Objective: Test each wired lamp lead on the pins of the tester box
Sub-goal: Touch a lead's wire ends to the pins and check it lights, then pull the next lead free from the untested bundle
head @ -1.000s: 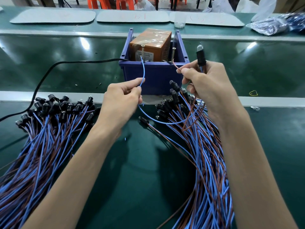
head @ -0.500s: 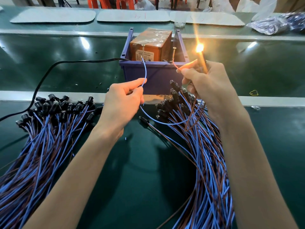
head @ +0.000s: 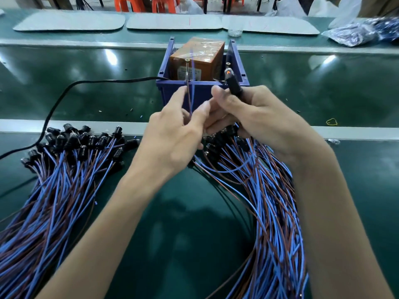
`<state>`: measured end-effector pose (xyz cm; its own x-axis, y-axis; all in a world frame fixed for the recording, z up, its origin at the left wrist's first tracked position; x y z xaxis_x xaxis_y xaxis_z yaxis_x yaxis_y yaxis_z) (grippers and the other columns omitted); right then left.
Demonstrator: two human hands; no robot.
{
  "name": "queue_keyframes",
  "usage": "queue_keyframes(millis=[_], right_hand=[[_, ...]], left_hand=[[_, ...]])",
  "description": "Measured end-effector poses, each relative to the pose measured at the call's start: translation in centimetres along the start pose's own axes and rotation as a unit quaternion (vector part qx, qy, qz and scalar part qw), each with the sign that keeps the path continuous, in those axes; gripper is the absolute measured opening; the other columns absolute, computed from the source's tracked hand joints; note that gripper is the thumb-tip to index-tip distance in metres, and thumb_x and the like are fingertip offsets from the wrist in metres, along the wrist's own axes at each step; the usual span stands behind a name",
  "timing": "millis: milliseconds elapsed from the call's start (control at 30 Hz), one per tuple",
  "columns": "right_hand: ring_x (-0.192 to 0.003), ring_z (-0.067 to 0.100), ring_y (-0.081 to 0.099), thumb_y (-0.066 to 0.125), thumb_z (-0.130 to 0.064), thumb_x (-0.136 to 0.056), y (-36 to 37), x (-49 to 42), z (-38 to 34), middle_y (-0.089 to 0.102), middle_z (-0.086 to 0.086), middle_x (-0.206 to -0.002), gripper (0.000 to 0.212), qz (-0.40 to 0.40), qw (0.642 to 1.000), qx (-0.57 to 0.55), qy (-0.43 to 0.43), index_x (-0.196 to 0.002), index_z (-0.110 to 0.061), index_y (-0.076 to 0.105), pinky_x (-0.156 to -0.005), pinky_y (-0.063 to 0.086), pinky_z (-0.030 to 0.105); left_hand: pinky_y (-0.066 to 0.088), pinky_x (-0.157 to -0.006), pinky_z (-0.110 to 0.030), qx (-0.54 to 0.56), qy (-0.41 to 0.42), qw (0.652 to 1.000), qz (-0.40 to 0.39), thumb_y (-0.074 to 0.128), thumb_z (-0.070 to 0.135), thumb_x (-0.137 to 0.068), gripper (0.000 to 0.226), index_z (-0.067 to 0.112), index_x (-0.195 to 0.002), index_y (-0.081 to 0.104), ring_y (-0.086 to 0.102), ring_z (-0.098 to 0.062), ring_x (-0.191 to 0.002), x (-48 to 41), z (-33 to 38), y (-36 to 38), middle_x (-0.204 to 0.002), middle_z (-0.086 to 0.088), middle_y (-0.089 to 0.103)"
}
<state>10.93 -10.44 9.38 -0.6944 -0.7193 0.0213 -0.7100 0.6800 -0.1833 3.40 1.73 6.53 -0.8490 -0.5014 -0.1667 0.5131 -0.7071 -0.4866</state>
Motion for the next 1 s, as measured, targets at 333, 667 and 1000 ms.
queue_keyframes(millis=[333,667,1000], right_hand=[[-0.044,0.002,0.048,0.038,-0.058,-0.095,-2.6,-0.8,1.1,0.061,-0.004,-0.047,0.061,0.176,0.971,0.162,0.024,-0.073,-0.011,0.069,-0.055,0.036,0.021],[-0.043,0.001,0.055,0.065,-0.01,-0.09,-3.7,-0.6,2.1,0.066,0.0,-0.054,0.011,0.106,0.987,0.107,0.06,-0.083,-0.011,0.056,-0.046,0.044,0.01],[-0.058,0.004,0.069,0.07,-0.032,-0.085,-2.5,-0.4,2.8,0.073,-0.005,-0.065,0.021,-0.051,0.948,0.303,0.078,-0.076,-0.014,0.066,-0.065,0.049,0.019]], left_hand=[[0.048,-0.07,-0.033,-0.437,-0.02,0.889,-0.138,0.046,0.027,-0.084,0.024,0.024,-0.092,0.069,0.059,-0.029,-0.088,0.2,-1.0,-2.3,-0.091,-0.004,0.068],[0.046,-0.053,-0.022,-0.406,0.109,0.777,-0.47,0.045,0.042,-0.078,0.04,0.008,-0.057,0.049,0.04,-0.011,-0.046,6.7,3.1,1.9,-0.041,-0.002,0.041],[0.04,-0.047,-0.017,-0.36,0.13,0.728,-0.568,0.048,0.027,-0.085,0.034,0.011,-0.056,0.057,0.053,-0.007,-0.048,7.3,2.0,5.0,-0.04,0.004,0.054]])
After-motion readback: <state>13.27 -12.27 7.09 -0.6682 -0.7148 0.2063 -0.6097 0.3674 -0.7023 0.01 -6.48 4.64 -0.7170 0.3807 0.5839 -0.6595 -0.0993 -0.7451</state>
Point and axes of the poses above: each hand's wrist, its own x-axis away from the middle knuckle, its own y-axis out of the palm, z = x × y, the point moved 1 cm from there along -x, towards the middle knuckle
